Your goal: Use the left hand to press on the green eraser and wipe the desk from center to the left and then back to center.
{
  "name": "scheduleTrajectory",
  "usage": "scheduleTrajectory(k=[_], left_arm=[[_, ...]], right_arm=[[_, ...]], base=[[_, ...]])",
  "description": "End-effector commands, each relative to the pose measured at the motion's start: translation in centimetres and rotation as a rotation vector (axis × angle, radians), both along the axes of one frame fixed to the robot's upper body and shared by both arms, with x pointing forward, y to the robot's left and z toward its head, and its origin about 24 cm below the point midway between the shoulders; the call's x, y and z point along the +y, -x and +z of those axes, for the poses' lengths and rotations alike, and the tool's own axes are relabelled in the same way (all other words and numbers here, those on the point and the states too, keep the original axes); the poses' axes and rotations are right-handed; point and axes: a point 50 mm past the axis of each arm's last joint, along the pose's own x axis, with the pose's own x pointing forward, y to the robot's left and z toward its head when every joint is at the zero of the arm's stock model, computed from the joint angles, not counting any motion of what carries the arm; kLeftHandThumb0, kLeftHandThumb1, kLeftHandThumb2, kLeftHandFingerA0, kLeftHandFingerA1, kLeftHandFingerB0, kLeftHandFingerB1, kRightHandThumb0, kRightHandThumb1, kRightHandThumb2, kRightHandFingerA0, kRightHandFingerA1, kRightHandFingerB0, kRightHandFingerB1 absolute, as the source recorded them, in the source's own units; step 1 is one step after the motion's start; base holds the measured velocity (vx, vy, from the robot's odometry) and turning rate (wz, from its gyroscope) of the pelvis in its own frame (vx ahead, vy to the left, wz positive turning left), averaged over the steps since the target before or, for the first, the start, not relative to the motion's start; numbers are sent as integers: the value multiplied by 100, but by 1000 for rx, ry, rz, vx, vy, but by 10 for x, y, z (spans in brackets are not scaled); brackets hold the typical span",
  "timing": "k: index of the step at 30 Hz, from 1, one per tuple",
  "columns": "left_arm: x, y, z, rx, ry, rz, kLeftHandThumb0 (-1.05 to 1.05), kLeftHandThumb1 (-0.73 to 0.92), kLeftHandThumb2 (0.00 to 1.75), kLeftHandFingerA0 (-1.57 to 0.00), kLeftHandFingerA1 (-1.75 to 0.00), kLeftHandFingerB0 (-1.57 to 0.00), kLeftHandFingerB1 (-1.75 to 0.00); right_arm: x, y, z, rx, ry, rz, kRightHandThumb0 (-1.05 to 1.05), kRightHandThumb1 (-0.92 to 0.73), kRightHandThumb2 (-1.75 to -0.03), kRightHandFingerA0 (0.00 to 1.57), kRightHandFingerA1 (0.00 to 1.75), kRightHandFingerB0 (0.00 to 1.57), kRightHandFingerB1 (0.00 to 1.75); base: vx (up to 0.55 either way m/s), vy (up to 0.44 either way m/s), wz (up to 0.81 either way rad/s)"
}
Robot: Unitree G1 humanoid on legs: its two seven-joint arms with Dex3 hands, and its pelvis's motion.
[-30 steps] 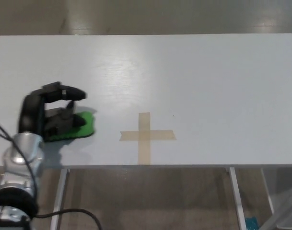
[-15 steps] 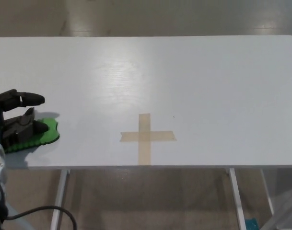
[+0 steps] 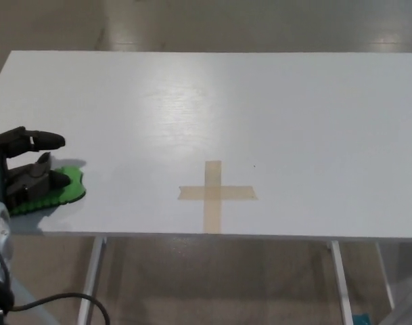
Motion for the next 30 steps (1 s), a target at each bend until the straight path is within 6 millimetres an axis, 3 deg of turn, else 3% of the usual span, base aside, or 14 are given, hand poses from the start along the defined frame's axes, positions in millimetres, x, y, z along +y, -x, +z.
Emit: scheduleTrajectory(k=[1,7,11,12,15,23,27,30], left_arm=[[-37,8,-35,147,-20,-103,-17,78,72,-111,-77,-94,-90],[-74,0,-31,80,19,-188,-16,77,74,-111,-77,-95,-91],[-108,-5,-28,54,87,-267,-15,77,75,-112,-79,-95,-90],[-108,-5,-28,54,87,-267,-15,77,75,-112,-79,-95,-90],[-141,-8,-24,41,127,-350,-14,75,78,-112,-79,-93,-93],[-162,-7,-21,36,114,-399,-15,78,77,-112,-81,-91,-96],[-196,-4,-16,26,113,-479,-17,80,73,-113,-80,-92,-89],[-203,-3,-15,26,105,-493,-17,80,72,-113,-80,-92,-89]], right_arm=[[-1,0,-1,17,3,1,-38,-74,-62,64,50,50,40],[-2,-1,0,15,12,20,-38,-74,-62,63,50,50,40],[-2,-3,1,5,10,24,-38,-74,-62,63,49,50,40],[-2,-3,1,5,10,24,-38,-74,-62,63,49,50,40],[-1,-4,3,-8,9,32,-38,-74,-63,63,49,50,40],[-2,-5,3,-12,9,28,-37,-74,-62,63,49,50,40],[-1,-6,3,-13,10,23,-37,-73,-62,64,49,50,40],[-1,-6,3,-14,11,23,-37,-73,-62,64,49,50,40]], base=[[0,0,0],[0,0,0],[0,0,0],[0,0,0],[0,0,0],[0,0,0],[0,0,0],[0,0,0]])
